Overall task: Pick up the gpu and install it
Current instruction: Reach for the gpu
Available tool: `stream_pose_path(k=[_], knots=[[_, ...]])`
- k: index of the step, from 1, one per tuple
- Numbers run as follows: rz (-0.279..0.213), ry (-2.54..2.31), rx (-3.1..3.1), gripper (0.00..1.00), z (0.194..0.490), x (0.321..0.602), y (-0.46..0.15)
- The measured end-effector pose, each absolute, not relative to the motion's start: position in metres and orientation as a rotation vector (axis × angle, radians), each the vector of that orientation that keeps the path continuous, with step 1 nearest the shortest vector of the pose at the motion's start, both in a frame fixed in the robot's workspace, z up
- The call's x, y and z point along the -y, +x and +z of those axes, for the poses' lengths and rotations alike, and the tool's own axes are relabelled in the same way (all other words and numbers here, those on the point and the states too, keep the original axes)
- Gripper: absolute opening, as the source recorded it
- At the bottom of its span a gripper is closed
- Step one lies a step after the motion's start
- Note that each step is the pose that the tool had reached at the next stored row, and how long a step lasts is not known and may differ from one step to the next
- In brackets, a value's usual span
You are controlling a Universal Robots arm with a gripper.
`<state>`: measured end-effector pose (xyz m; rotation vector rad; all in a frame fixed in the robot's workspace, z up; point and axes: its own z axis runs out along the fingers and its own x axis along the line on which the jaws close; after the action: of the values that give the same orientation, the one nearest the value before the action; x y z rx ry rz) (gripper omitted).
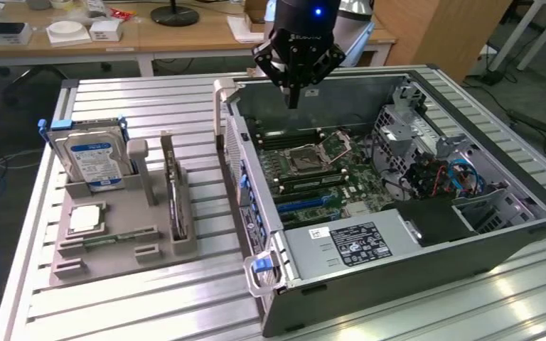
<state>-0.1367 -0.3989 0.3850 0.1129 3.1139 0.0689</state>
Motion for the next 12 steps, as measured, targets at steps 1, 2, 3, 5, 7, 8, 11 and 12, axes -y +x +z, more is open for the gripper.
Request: stream_pose_path(k=[1,2,3,5,7,8,11,12], knots=[[0.069,0.113,-3.114,0.1,0.385,0.399,-0.138],[0.069,0.113,-3.114,0.1,0.385,0.399,-0.14],[0.069,0.113,-3.114,0.1,0.385,0.399,-0.142],[0.069,0.113,-3.114,0.1,0.385,0.399,-0.145],[0.069,0.113,-3.114,0.1,0.385,0.399,-0.148],[0.069,0.113,-3.114,0.1,0.385,0.399,-0.15],[0.069,0.113,-3.114,0.1,0.385,0.399,-0.153],[0.069,0.113,-3.114,0.1,0.385,0.399,-0.154]])
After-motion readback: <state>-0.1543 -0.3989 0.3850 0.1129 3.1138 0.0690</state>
